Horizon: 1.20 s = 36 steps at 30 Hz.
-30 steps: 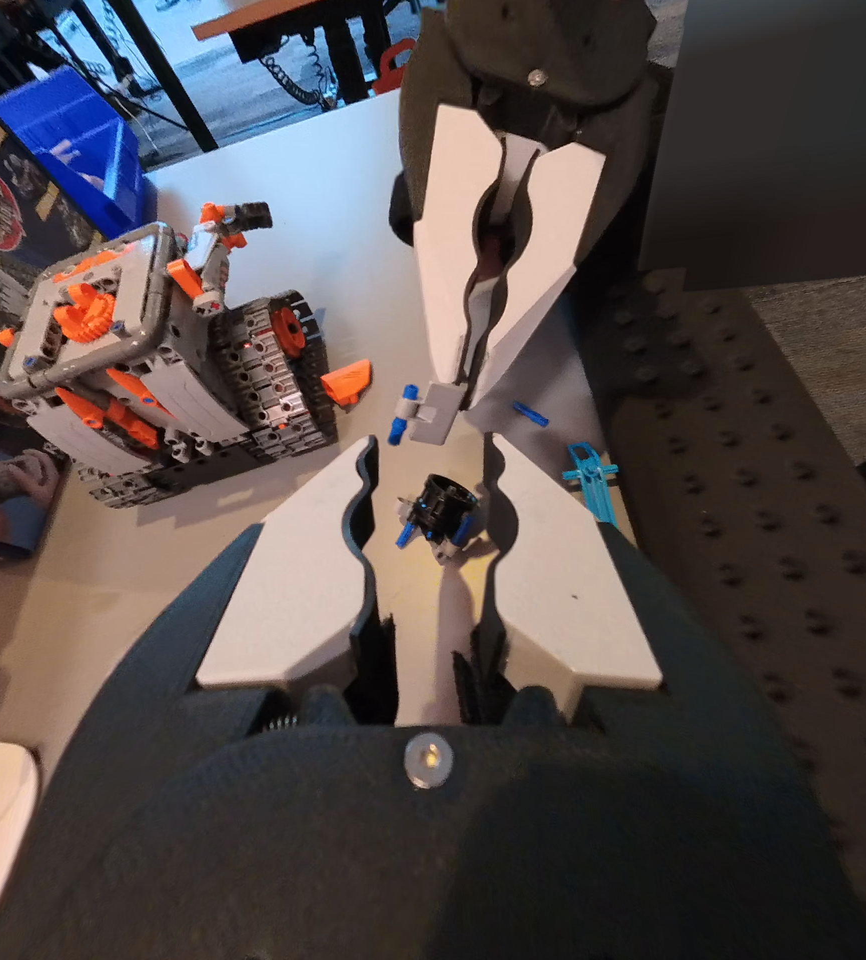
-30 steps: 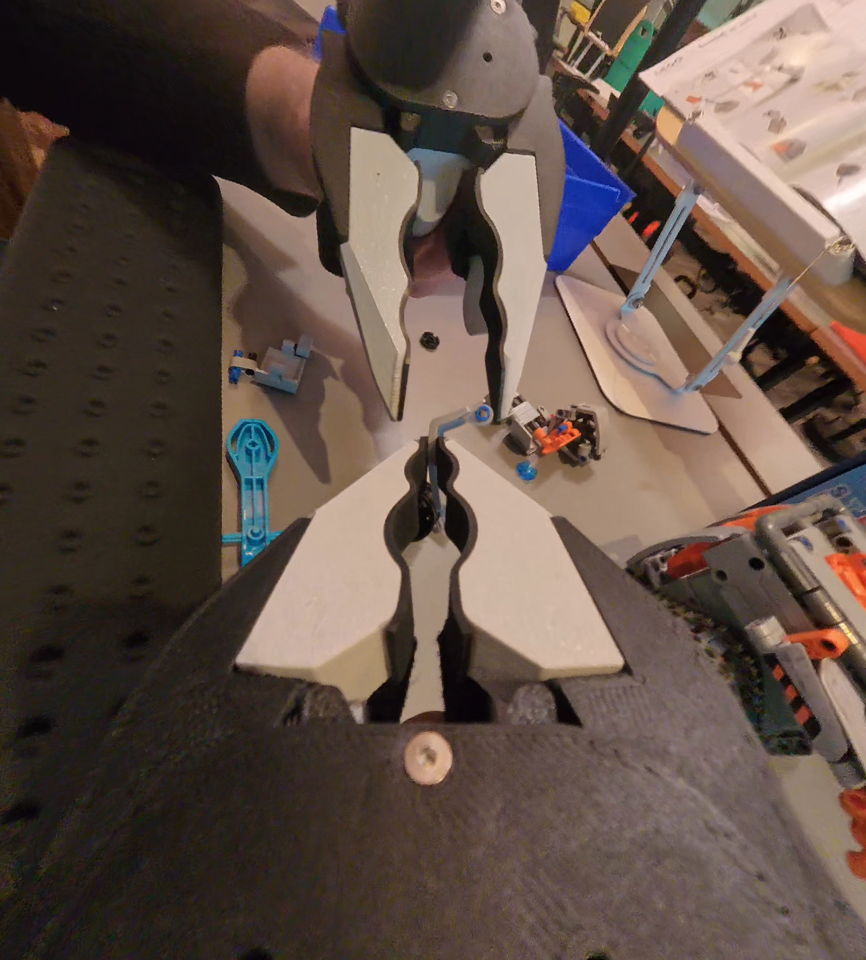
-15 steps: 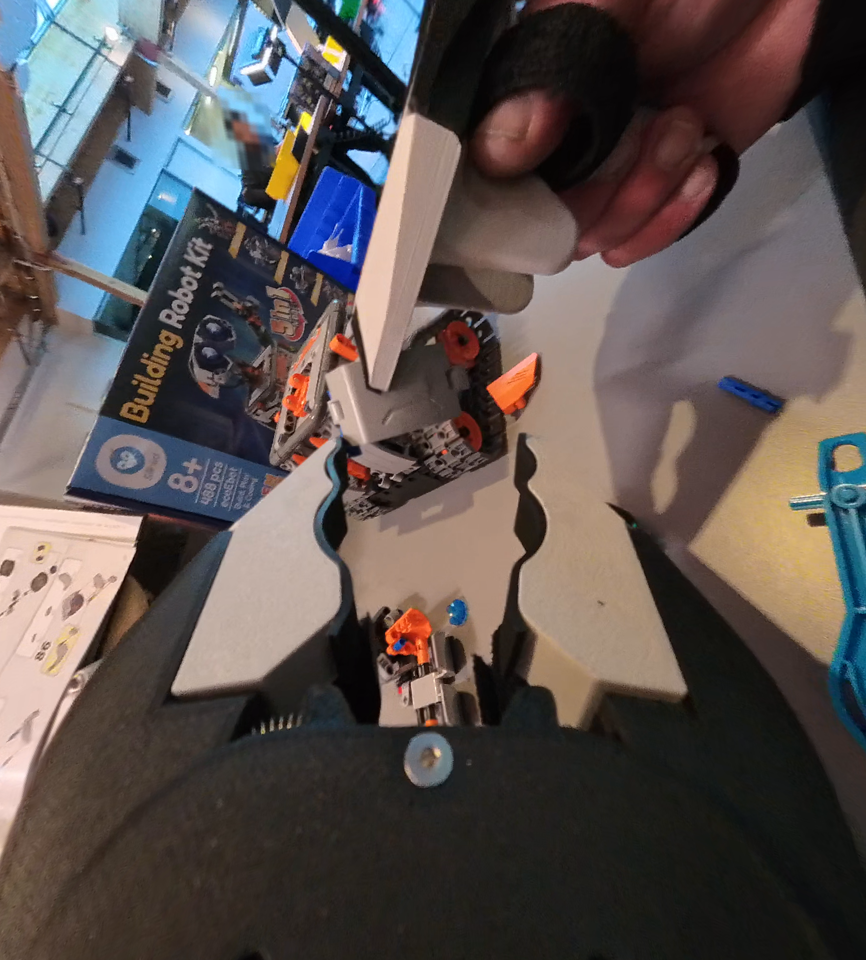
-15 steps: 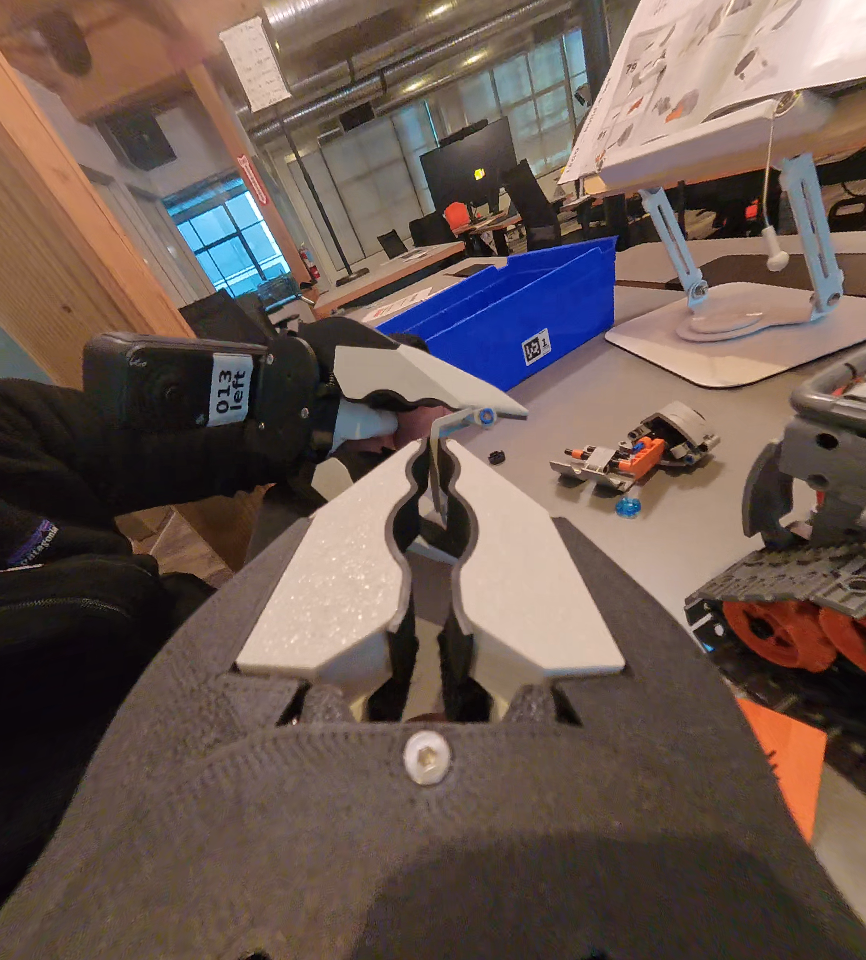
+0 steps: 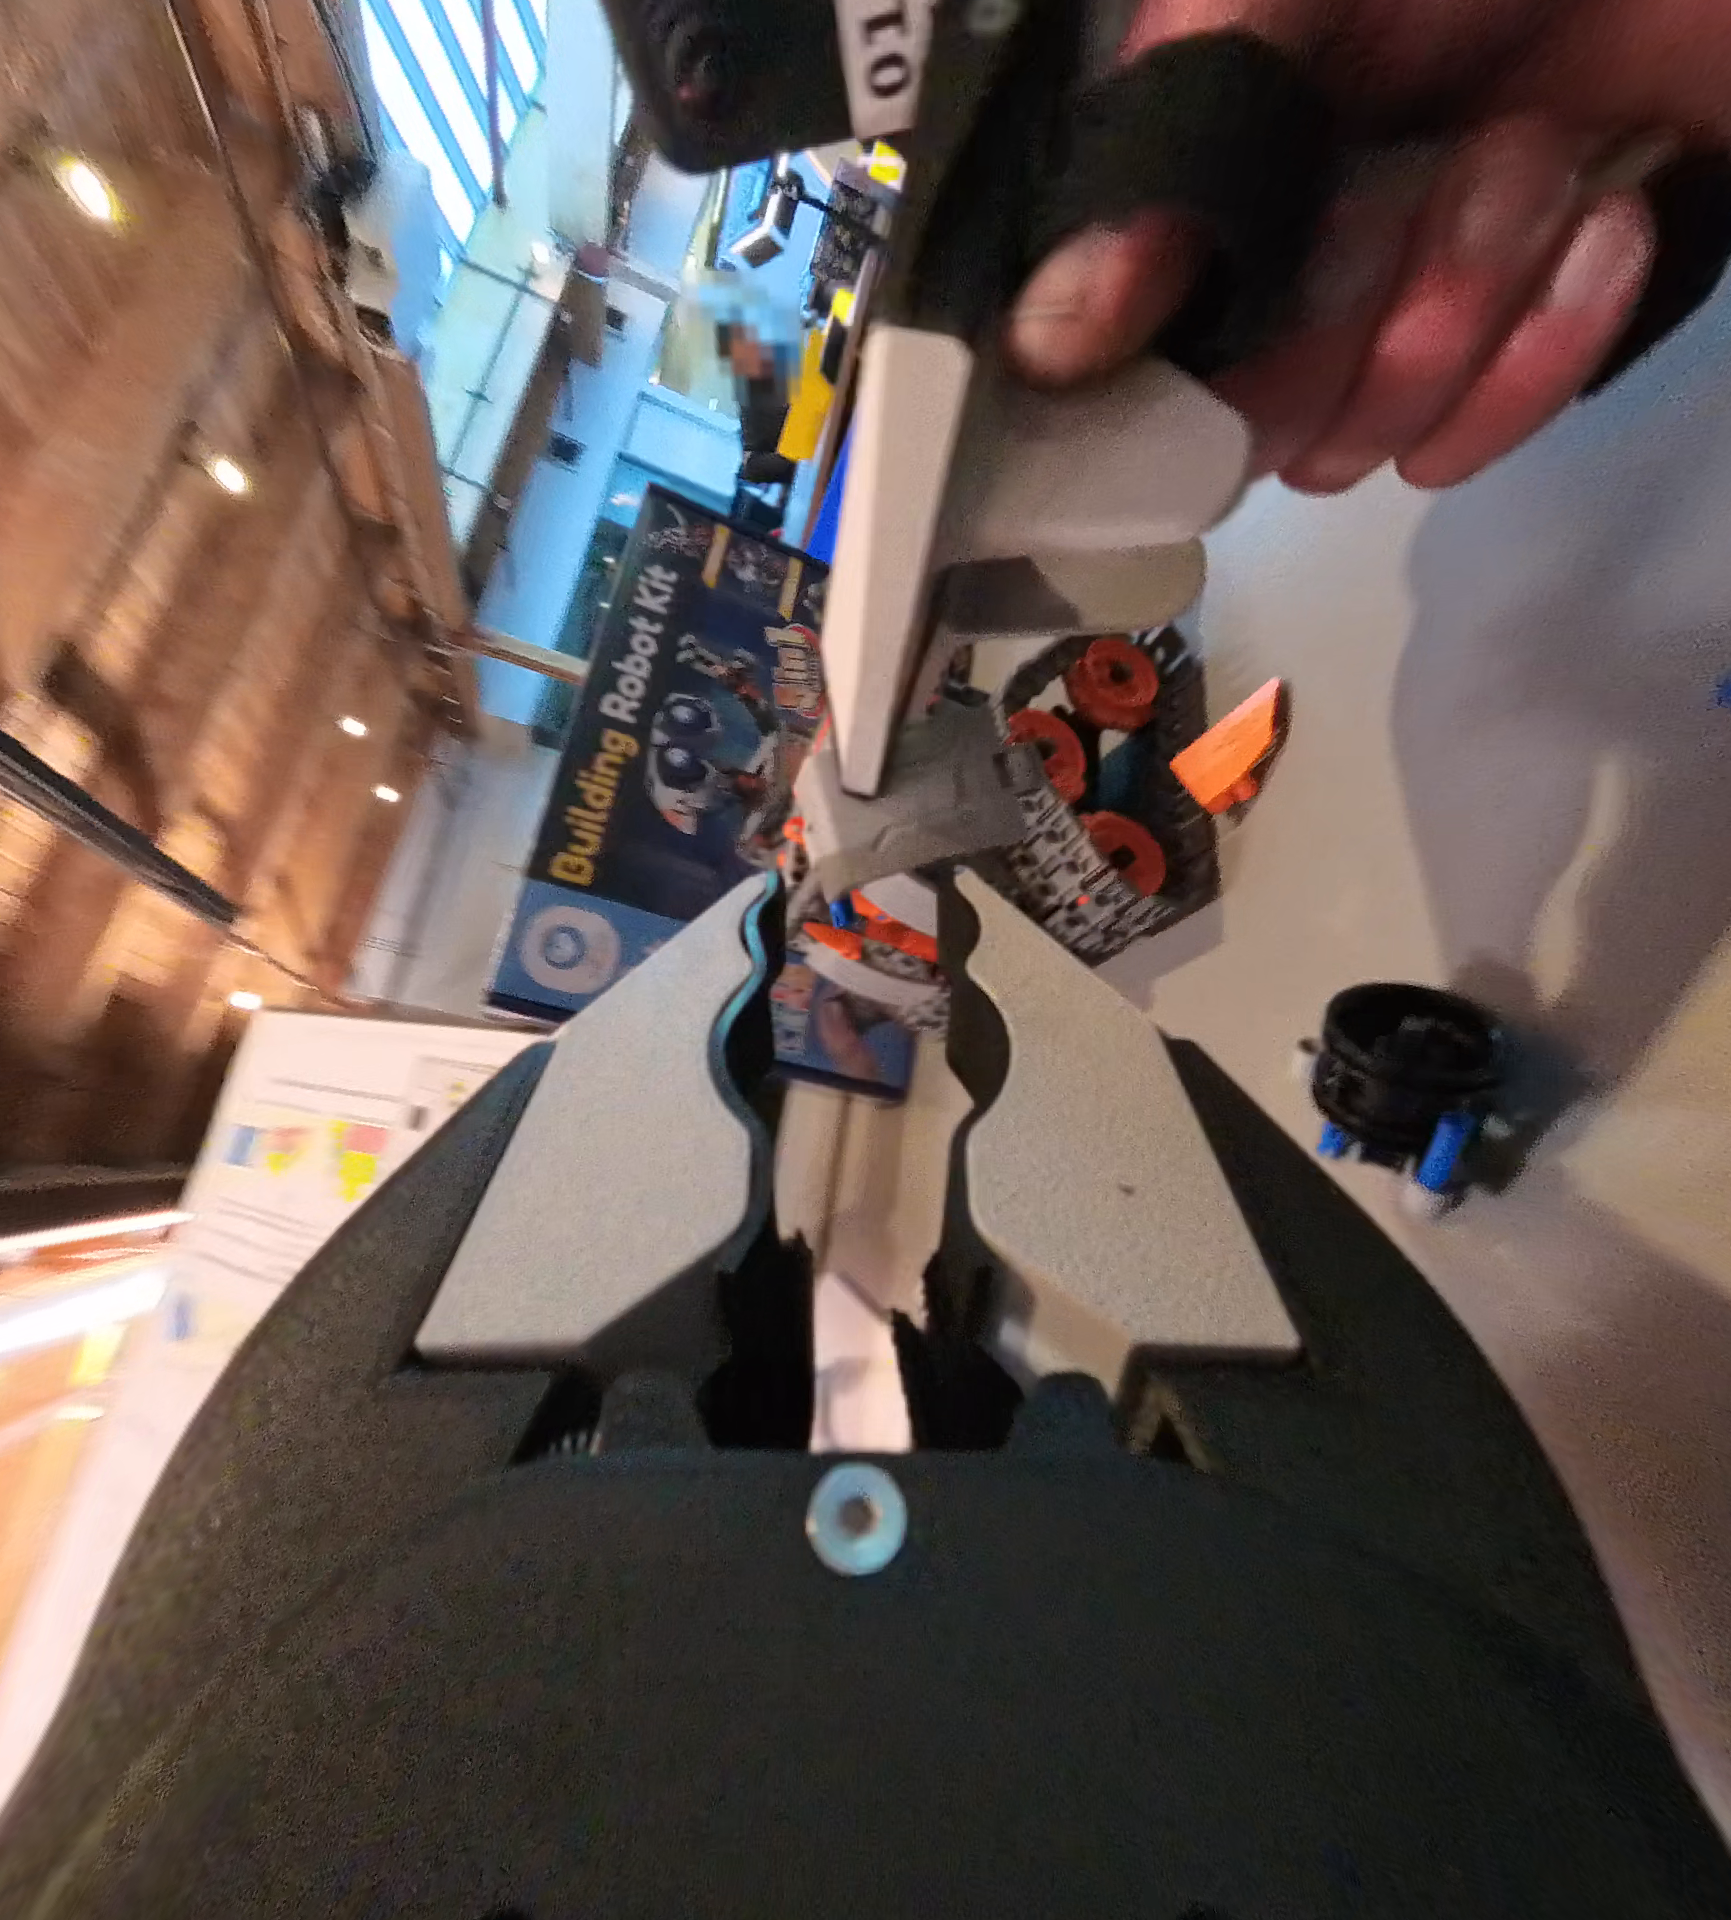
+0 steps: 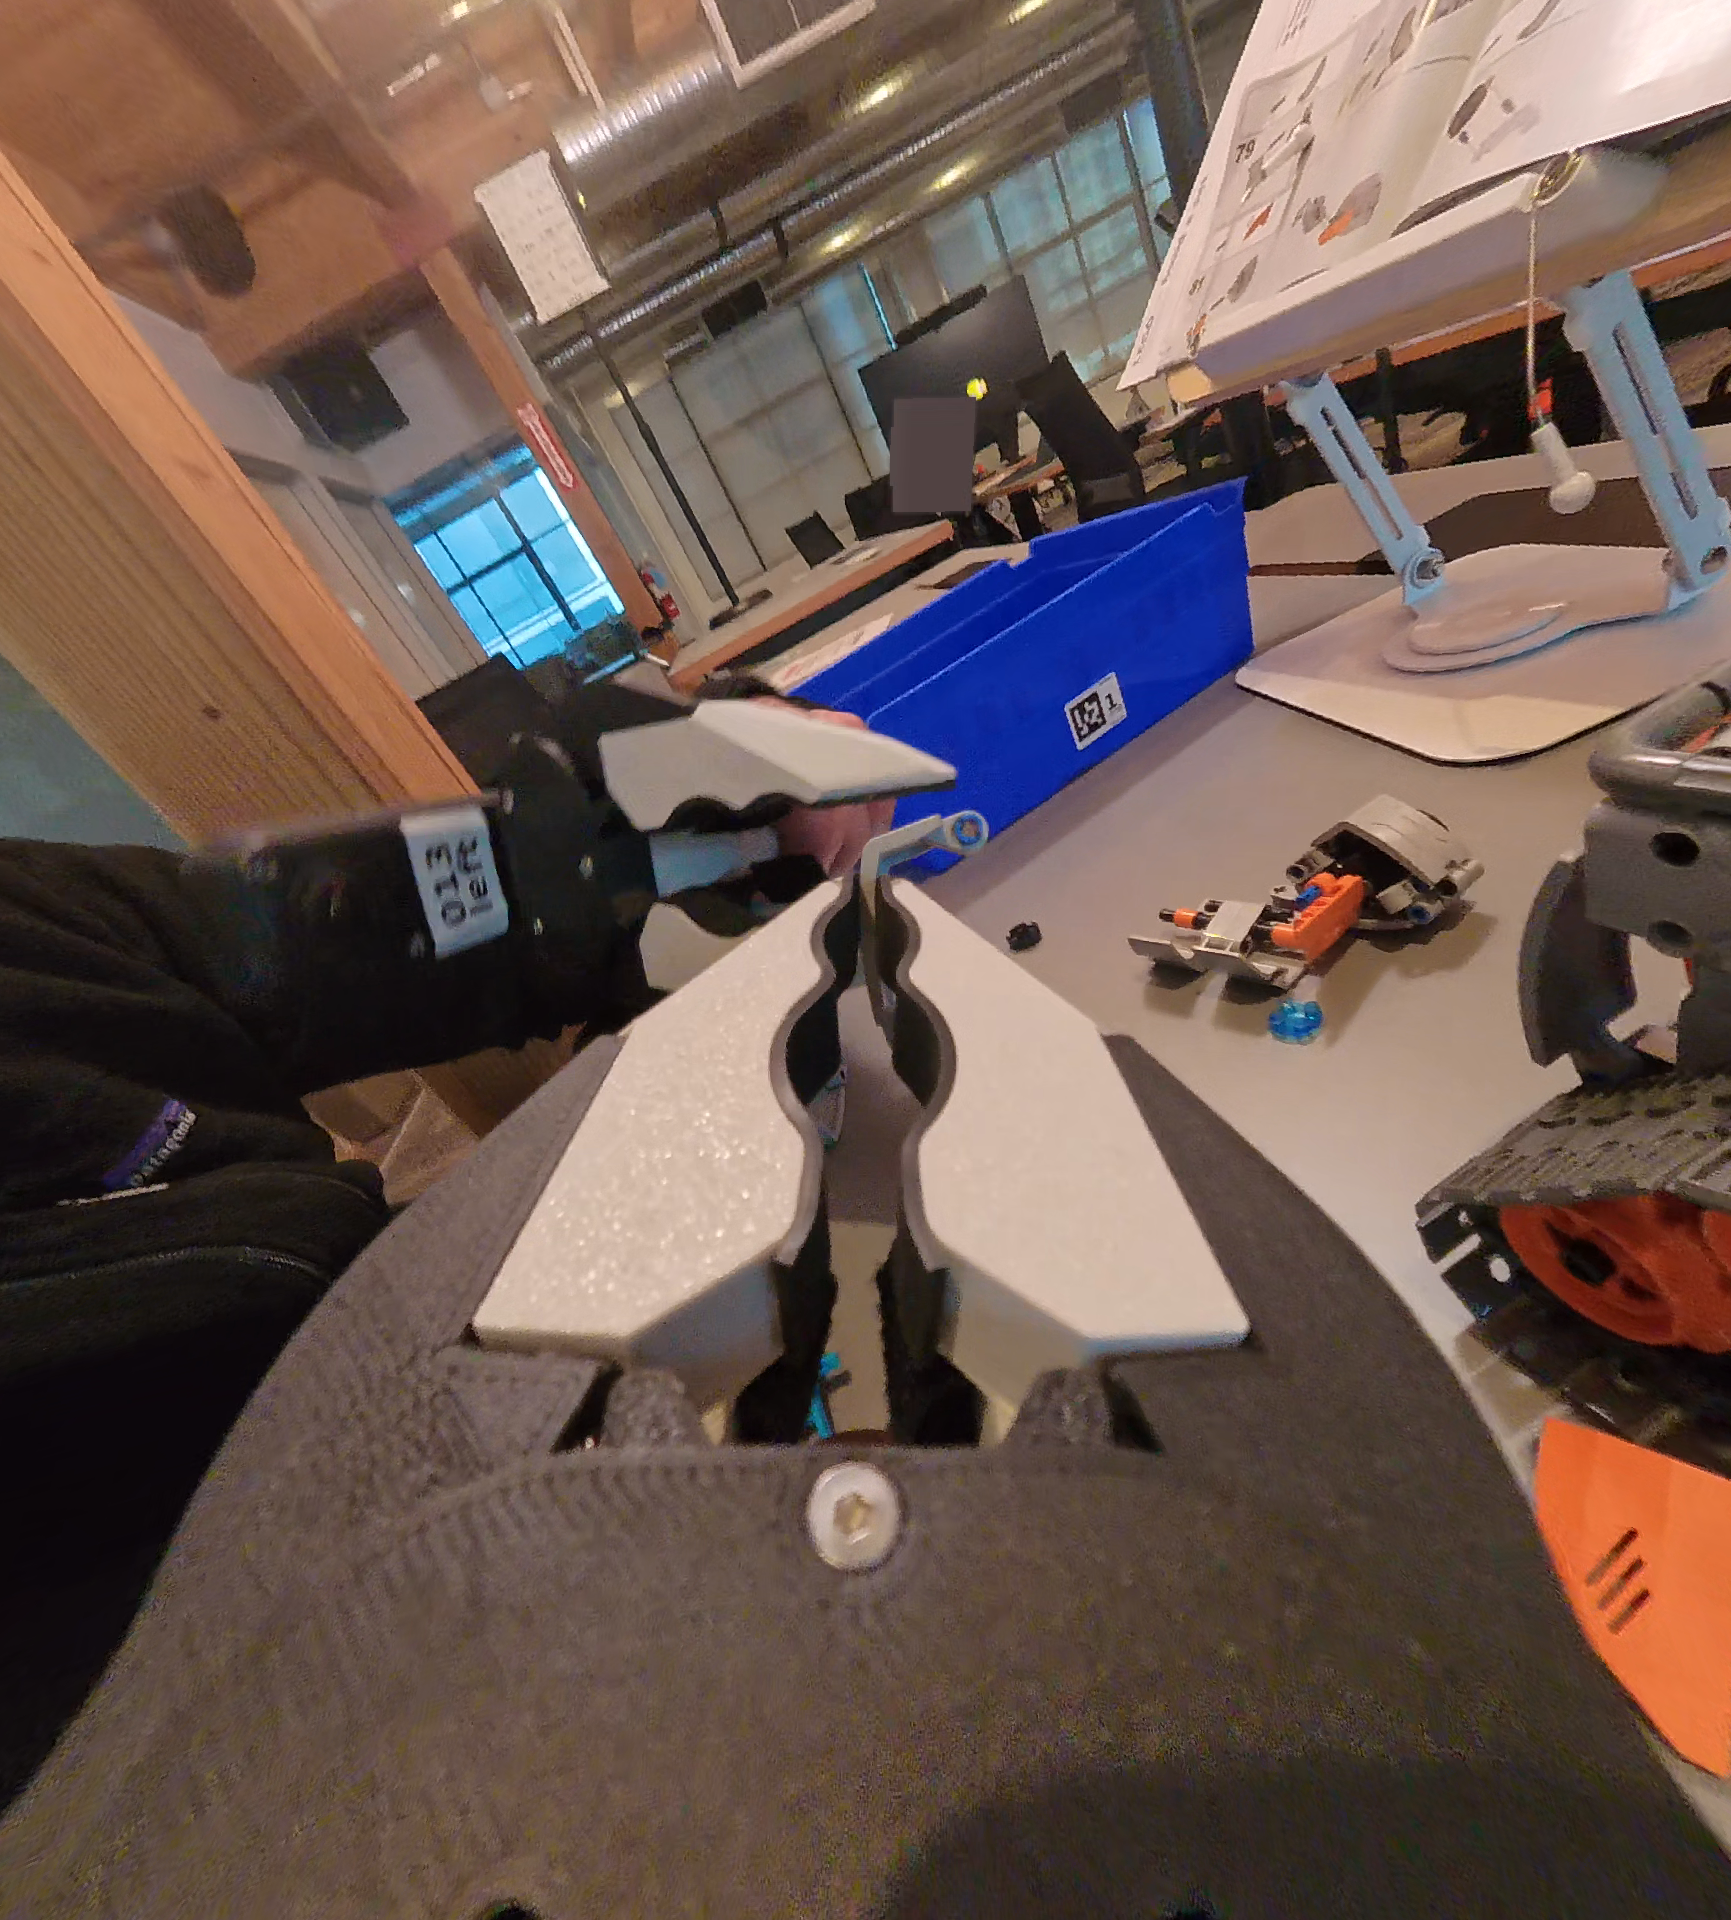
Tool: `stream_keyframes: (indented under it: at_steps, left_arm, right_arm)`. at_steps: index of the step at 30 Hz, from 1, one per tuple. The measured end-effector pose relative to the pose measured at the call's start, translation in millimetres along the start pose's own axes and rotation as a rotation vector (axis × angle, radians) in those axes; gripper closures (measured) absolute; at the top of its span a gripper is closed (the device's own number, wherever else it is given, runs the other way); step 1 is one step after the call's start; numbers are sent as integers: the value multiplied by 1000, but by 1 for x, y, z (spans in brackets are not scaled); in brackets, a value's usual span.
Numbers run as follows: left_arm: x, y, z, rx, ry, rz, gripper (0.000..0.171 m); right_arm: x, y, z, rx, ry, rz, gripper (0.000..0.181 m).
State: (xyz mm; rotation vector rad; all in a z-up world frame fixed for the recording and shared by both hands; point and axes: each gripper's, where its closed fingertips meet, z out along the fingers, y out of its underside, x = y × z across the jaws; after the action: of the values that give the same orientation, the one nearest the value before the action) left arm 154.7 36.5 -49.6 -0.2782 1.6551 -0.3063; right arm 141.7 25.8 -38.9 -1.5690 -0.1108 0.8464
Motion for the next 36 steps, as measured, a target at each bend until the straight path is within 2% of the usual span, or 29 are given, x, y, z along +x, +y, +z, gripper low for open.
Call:
stream_keyframes:
  at_steps: [4, 10, 13, 18, 21, 23, 26, 31, 33, 36]
  left_arm:
    - [3, -4, -1, -17, -43, 143, 156]
    - [-1, -9, -7, 21, -37, 105, 169]
    - [-5, -13, -9, 74, 10, -32, 169]
    - [-12, -12, -12, 186, 183, -413, 170]
    - [-4, -17, -13, 272, 359, -630, 170]
    - [1, -23, -18, 351, 484, -753, 169]
    - [4, -22, -18, 391, 566, -870, 170]
    - [2, -29, -25, 487, 676, -985, 170]
    - [3, -28, -24, 499, 699, -1022, 170]
    - [-2, -29, -26, 525, 714, -1071, 170]
  right_arm:
    - [0, -1, 0, 11, -20, 39, 181]
    - [-9, -4, 0, 34, -82, 78, 178]
    - [-12, -7, -2, 47, -95, 65, 175]
    - [-17, -17, -11, 73, -79, -30, 166]
    - [-20, -20, -13, 27, 52, -345, 161]
    - [-30, -17, -11, -20, 69, -510, 159]
    - [-33, -10, -6, -105, 98, -665, 161]
    - [-38, -17, -8, -197, 97, -790, 155]
    - [-38, -14, -11, -266, 76, -822, 154]
    - [-36, -17, -14, -288, 35, -802, 156]
